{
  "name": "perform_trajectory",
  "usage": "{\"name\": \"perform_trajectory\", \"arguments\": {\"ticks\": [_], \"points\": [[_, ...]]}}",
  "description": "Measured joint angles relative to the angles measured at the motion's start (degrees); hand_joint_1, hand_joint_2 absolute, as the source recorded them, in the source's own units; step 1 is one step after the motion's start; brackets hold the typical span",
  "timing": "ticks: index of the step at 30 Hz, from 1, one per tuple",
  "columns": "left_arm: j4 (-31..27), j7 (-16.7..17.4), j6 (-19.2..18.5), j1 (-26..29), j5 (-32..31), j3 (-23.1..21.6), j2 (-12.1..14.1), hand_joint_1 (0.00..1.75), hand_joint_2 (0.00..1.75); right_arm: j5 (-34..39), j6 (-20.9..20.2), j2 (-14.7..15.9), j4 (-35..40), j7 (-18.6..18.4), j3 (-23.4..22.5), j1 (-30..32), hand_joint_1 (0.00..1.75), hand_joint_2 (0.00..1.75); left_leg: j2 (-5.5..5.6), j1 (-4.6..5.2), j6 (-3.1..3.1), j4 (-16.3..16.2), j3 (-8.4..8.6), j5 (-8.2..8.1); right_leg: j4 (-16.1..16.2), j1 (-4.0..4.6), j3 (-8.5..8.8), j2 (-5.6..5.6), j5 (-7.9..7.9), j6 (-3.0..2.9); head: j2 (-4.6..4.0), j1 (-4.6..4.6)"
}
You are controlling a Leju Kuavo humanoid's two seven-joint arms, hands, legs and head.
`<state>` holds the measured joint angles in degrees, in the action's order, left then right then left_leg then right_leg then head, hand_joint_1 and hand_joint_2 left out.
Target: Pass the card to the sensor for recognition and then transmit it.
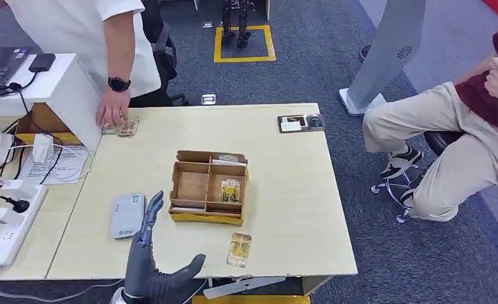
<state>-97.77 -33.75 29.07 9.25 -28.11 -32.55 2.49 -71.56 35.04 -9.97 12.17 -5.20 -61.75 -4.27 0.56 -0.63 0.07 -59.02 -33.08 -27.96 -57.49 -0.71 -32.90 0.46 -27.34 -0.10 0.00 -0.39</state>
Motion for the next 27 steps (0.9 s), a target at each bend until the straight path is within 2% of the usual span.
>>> {"name": "perform_trajectory", "arguments": {"ticks": [5,11,13,18,27], "points": [[4.7,2.4,-3.9,-3.9,-4.1,-3.2,1.2,0.0,1.75,-1.2,-0.7,0.4,0.1,0.0,0.2,-0.1,0.0,0.0,0.02,0.0,0.0,0.0,0.0,0.0,0.0,0.0,0.02,-0.02,0.01,0.0,0.0,0.0],[7.9,2.6,-4.7,-6.0,-4.8,-4.7,1.2,0.0,1.75,-1.5,-0.8,0.7,0.2,0.0,0.2,0.0,0.0,0.0,0.01,0.0,0.0,0.0,0.03,0.0,0.0,0.0,0.01,0.01,0.02,-0.01,0.0,0.0],[8.8,2.7,-6.2,-6.8,-5.1,-5.3,1.2,0.0,1.75,-1.8,-0.8,0.8,0.2,0.1,0.3,-0.1,0.0,0.0,0.02,0.0,0.0,0.0,0.02,0.0,0.0,0.0,0.01,-0.02,0.01,-0.01,0.0,0.0],[12.9,2.1,-9.2,-10.2,-3.2,-7.6,0.1,0.0,1.75,-2.7,-1.0,0.9,0.2,0.2,1.0,-0.2,0.0,0.0,0.02,0.0,0.0,0.0,0.02,0.0,0.0,0.0,0.01,-0.01,0.02,-0.01,0.0,0.0],[17.2,2.2,-9.6,-14.0,-2.3,-10.4,-2.2,0.0,1.75,-3.3,-1.0,1.0,0.2,0.3,1.6,-0.4,0.0,0.0,0.02,0.01,0.0,0.0,0.03,0.0,0.0,0.0,0.02,0.0,0.02,-0.01,0.0,0.02]]}}
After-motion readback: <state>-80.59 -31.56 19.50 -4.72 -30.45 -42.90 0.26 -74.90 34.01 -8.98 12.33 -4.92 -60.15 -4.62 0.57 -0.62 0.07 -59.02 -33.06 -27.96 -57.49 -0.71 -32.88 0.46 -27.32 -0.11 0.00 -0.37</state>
